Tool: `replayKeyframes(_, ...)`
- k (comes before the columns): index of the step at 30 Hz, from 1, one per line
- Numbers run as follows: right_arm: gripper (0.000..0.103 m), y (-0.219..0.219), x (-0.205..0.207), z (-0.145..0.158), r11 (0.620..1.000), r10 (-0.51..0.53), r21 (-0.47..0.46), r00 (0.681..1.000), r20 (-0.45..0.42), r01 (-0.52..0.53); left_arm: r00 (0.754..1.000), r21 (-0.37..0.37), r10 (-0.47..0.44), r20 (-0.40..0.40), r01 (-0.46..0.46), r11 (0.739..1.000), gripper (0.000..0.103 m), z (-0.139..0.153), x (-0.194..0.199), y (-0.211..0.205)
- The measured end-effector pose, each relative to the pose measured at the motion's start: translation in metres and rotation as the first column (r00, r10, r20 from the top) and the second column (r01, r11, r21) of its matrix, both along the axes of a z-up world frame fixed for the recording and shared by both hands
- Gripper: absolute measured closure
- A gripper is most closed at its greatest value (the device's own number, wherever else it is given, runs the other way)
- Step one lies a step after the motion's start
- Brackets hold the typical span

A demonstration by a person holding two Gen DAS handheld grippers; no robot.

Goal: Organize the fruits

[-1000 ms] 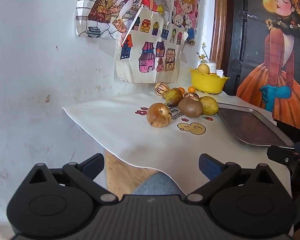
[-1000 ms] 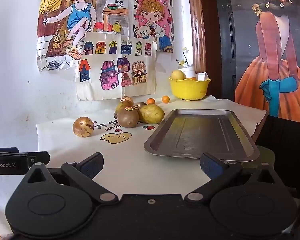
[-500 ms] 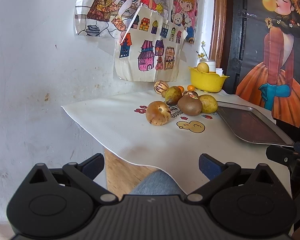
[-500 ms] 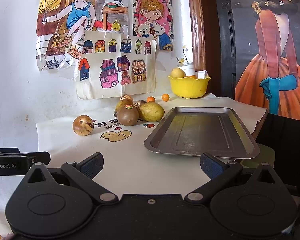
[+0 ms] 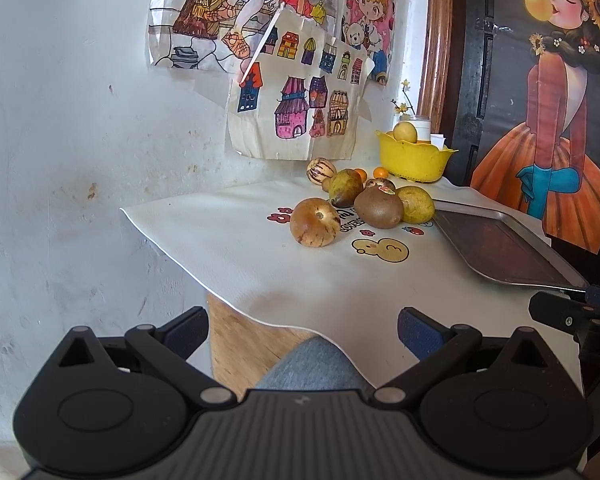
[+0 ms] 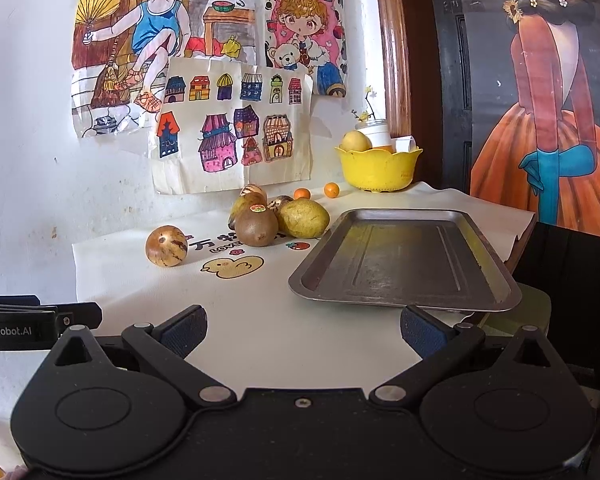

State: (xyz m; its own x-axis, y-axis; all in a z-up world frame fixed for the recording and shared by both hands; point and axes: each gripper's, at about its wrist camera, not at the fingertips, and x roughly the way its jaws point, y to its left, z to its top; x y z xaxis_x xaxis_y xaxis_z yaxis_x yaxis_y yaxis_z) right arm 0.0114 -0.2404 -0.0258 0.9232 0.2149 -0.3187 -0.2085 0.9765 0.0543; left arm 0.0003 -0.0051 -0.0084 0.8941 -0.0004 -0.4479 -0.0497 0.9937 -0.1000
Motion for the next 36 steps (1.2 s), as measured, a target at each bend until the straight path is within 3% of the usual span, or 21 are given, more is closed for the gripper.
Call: replayKeyframes(36, 0.000, 0.0023, 0.0028, -0.0025, 1.000, 0.003, -0.003, 1.000, -0.011, -0.003, 1.000, -0.026, 0.009, -0.023, -0.009, 1.000, 0.000, -0.0016, 0.0001, 0.0036)
